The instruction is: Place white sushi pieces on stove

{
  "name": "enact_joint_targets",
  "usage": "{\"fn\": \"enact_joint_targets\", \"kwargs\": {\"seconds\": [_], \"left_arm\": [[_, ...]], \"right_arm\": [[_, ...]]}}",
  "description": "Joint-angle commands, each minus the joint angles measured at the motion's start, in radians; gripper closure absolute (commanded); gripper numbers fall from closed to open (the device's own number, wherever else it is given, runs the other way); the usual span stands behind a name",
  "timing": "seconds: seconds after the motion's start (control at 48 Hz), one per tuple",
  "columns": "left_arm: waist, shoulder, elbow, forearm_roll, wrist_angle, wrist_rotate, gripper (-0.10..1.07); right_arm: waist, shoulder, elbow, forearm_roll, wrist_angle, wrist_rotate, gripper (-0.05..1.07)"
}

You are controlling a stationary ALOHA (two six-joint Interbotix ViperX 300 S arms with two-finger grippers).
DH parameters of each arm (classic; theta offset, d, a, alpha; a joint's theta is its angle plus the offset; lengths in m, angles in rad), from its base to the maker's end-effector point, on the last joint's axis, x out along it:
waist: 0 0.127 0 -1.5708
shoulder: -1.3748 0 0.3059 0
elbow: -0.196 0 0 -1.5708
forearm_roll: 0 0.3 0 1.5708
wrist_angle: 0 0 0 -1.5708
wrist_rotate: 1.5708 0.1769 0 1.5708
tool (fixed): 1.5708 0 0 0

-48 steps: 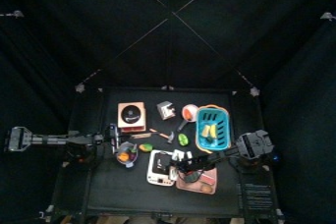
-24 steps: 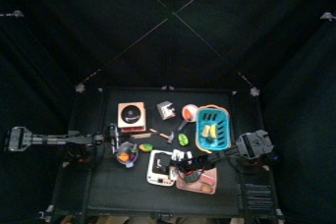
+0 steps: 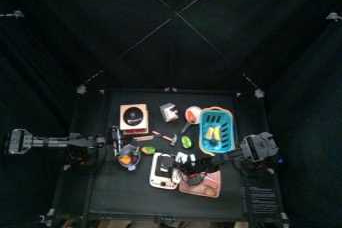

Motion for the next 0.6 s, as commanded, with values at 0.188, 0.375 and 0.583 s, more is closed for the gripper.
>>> {"fn": "enact_joint_targets", "kwargs": {"seconds": [0.188,0.375,0.583], "left_arm": [[-0.002,0.003,-0.012,-0.002,-0.005,0.002,0.64],[-0.002,0.003,-0.014,-0.002,-0.005,0.000,0.64],[-0.002,0.002,-0.015,0.000,-0.005,0.002,0.64]], "right_arm": [[0.002,-0.046,-0.021,-0.002,0.011,-0.002,-0.02],[0.002,-0.052,-0.034,0.002,0.028,-0.002,-0.02],[0.005,-0.071,-0.066,0.011,0.067,0.002,-0.02]]}}
